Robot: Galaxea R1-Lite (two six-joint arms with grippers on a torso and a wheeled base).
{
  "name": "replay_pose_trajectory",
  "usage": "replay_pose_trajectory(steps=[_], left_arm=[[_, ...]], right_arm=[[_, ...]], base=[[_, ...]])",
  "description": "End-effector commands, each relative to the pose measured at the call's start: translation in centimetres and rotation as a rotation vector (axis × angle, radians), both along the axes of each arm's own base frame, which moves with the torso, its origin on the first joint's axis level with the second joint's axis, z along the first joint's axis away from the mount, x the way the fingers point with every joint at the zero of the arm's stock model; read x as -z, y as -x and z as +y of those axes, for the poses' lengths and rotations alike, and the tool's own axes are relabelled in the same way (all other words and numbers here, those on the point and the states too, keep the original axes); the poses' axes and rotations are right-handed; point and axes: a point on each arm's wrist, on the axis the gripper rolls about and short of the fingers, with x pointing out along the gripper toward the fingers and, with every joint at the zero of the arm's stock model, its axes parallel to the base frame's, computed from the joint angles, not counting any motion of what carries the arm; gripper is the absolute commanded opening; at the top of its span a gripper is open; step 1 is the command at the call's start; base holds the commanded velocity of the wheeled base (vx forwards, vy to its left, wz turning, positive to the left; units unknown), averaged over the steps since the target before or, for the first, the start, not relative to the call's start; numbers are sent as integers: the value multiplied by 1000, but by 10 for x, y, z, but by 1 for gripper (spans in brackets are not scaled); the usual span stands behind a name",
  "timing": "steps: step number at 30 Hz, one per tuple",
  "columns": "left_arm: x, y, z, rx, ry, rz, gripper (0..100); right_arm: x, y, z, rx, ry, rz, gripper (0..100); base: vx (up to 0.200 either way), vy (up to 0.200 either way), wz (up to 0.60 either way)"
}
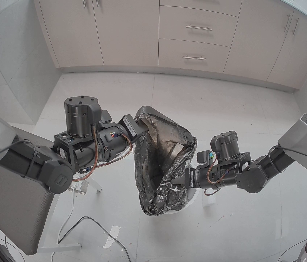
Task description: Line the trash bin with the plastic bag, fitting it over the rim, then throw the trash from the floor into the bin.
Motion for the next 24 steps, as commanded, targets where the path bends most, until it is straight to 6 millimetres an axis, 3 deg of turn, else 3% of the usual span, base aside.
replay_pose_trajectory(steps=[1,11,24], left_arm=[[14,-9,-5,-2,-15,26,0],[27,-23,-10,13,-34,29,0],[57,-32,-13,12,-63,69,0]], right_arm=[[16,-9,0,3,21,15,0],[31,-24,-2,65,66,-1,0],[45,-24,-3,55,98,12,0]], base=[[0,0,0],[0,0,0],[0,0,0]])
